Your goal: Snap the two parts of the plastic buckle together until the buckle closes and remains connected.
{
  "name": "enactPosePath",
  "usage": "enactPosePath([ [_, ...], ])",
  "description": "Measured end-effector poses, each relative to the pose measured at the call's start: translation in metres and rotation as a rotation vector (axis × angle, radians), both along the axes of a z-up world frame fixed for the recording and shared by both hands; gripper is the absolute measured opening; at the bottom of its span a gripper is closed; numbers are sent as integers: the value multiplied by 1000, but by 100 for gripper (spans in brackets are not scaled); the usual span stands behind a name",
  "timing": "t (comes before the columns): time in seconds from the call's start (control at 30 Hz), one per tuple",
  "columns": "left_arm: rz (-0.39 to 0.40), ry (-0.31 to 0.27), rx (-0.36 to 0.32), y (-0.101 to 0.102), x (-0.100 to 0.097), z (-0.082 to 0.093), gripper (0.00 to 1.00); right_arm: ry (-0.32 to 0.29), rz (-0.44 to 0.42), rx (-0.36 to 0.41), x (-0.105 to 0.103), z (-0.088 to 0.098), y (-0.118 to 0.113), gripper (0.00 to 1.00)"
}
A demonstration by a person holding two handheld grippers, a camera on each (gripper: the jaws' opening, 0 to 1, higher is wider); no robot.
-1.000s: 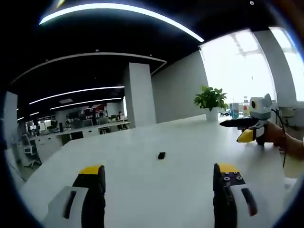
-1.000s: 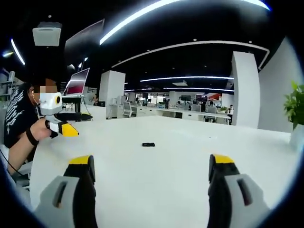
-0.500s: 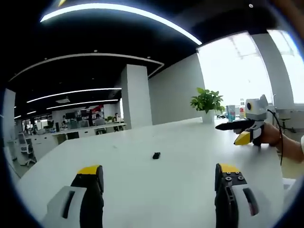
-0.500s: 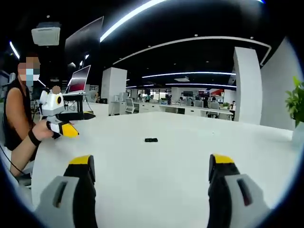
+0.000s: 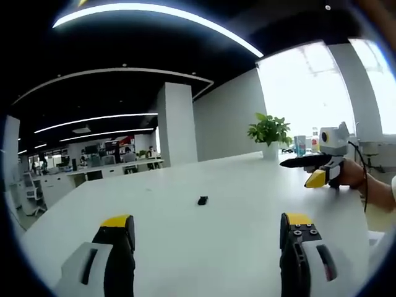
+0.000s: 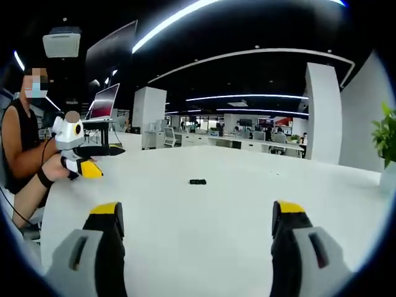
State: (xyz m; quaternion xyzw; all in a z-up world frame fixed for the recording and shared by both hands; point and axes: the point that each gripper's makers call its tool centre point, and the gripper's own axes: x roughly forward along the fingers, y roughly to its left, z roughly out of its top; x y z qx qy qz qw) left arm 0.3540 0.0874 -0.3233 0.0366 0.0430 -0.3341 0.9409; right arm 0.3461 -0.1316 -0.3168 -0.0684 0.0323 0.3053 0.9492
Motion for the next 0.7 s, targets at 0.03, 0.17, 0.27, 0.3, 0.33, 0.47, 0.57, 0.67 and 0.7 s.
enactPosePath([
  [0.03,-1,0,6,0,-1,0,99,1,1,0,0,0,0,100],
  [0.17,-1,3,7,0,-2,-1,99,-2,4,4,0,1,0,100],
  [0.27,-6,4,-5,-1,-2,0,99,4,4,-4,0,-1,0,100],
  [0.3,-6,6,1,-1,-3,-1,99,4,5,-7,0,-1,1,100],
  [0.33,-6,8,8,-2,-3,-3,99,4,8,-7,-1,-2,1,100],
  [0.47,-7,4,20,-4,-4,-4,99,2,11,-3,-1,-1,1,100],
  [0.57,1,6,48,-4,-4,-6,99,16,22,-15,-2,-4,4,100],
  [0.67,-4,9,43,-5,-7,-6,99,4,19,-9,-2,-2,3,100],
  [0.7,-7,11,36,-5,-8,-6,99,3,23,4,-3,-1,3,100],
])
